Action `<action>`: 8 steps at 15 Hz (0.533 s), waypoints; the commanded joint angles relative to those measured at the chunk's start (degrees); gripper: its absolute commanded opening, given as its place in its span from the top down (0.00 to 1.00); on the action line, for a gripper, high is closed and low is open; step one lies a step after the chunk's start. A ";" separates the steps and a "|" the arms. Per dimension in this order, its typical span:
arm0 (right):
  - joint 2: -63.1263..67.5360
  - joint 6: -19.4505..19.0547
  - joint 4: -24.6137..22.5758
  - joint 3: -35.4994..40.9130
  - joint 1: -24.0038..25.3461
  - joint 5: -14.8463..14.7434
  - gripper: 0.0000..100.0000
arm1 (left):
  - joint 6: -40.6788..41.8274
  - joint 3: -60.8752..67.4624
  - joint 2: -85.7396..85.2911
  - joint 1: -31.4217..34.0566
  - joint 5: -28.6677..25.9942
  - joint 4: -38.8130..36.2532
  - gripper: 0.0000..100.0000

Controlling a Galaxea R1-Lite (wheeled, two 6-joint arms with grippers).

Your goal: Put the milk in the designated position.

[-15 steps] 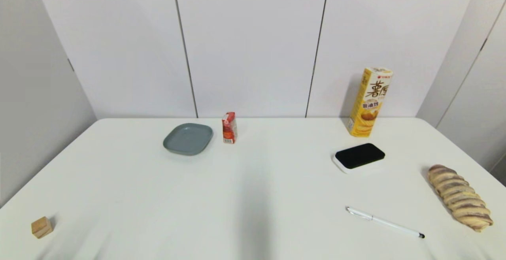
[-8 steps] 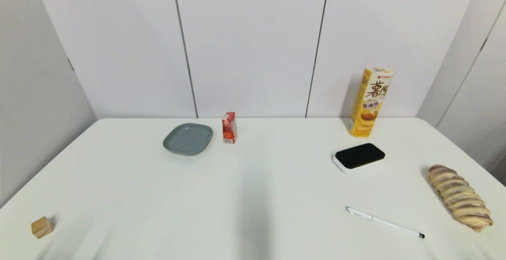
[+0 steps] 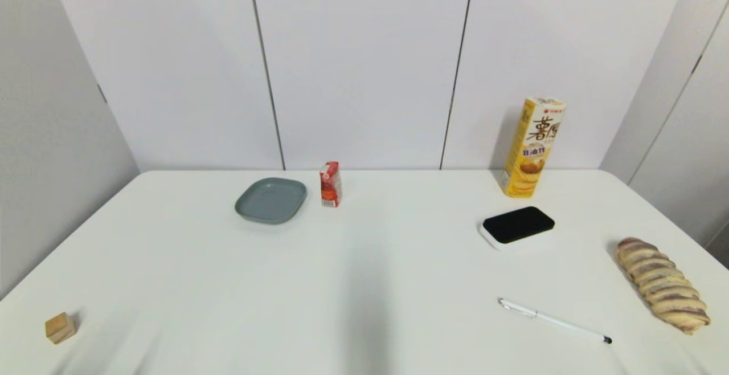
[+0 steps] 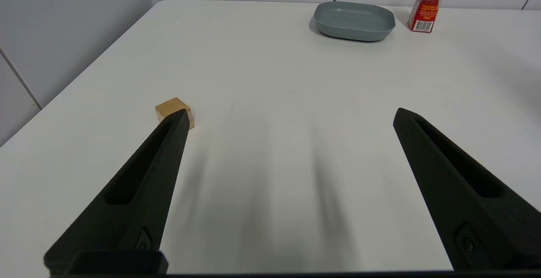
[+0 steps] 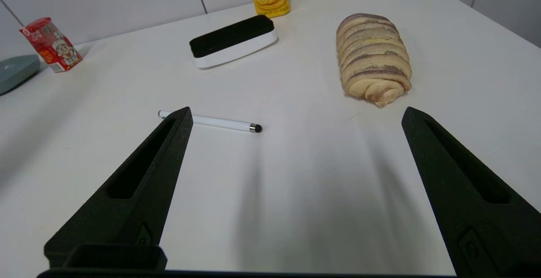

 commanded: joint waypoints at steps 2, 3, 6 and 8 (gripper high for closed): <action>0.09 -0.19 -0.06 0.00 0.01 0.05 0.00 | -0.01 0.09 0.16 0.09 0.00 -0.02 0.00; 0.09 0.07 0.03 0.00 0.01 -0.03 0.00 | -0.01 0.09 0.16 0.09 0.00 -0.02 0.00; 0.09 0.95 -0.06 0.00 0.01 -0.12 0.00 | -0.01 0.09 0.16 0.00 0.00 -0.02 0.00; 0.09 0.95 0.03 0.00 0.01 -0.12 0.00 | -0.01 0.09 0.16 0.00 0.00 -0.02 0.00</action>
